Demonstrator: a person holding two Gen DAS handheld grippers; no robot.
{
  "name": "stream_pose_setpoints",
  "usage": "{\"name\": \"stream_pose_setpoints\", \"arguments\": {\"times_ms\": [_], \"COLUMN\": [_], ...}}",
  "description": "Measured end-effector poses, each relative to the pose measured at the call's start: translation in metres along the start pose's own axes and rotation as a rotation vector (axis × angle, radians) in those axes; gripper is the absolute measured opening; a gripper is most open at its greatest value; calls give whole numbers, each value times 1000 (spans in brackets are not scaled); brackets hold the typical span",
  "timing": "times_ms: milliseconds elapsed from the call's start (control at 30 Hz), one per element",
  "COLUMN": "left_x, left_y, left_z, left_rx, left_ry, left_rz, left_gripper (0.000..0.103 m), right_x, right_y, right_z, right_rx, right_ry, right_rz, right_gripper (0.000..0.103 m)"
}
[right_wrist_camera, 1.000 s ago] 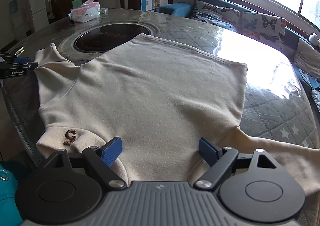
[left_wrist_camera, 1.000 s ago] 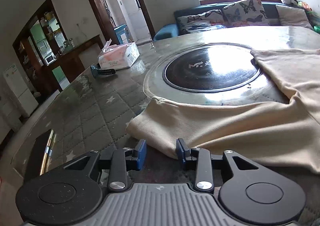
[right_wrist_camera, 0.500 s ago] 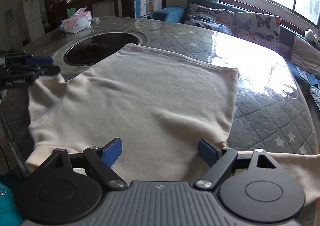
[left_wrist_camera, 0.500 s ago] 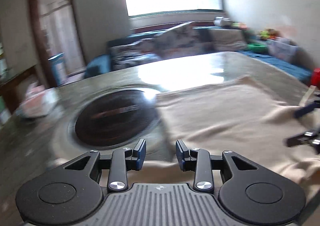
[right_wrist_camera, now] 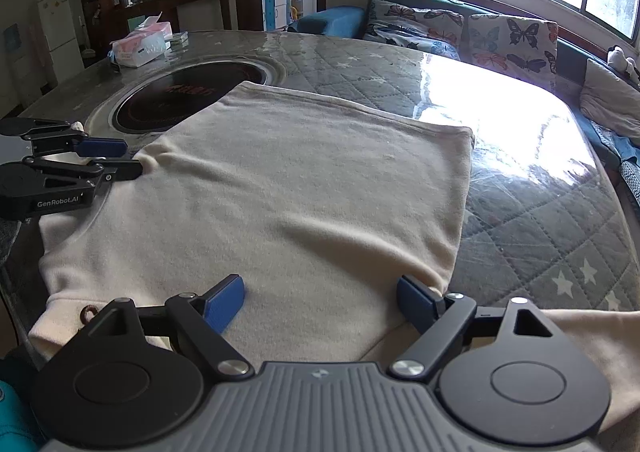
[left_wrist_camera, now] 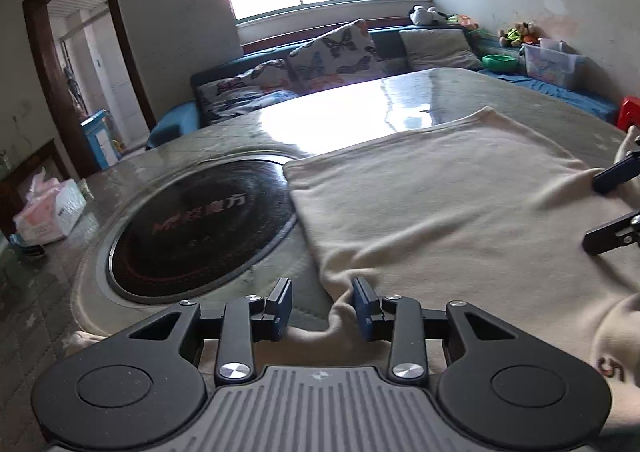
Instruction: Fold clothes
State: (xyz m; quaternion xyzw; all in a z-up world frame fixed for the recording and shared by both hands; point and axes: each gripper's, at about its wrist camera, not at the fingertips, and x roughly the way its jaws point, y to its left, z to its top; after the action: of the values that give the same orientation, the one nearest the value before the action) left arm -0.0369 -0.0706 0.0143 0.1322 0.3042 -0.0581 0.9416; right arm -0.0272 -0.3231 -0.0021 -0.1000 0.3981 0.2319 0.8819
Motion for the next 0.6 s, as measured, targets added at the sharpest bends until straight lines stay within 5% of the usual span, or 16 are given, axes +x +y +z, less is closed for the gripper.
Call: {"name": "stream_pose_setpoints", "arguments": {"times_ms": [600], "left_x": [21], "left_y": [18], "left_z": [11], "left_rx": [-22], "left_ry": [-4], "left_rz": [35], "left_gripper": [39], "right_x": [31], "right_y": [-1], "right_z": [23], "right_rx": [-2], "right_ry": [-24], "right_rz": [0], "right_gripper": [90]}}
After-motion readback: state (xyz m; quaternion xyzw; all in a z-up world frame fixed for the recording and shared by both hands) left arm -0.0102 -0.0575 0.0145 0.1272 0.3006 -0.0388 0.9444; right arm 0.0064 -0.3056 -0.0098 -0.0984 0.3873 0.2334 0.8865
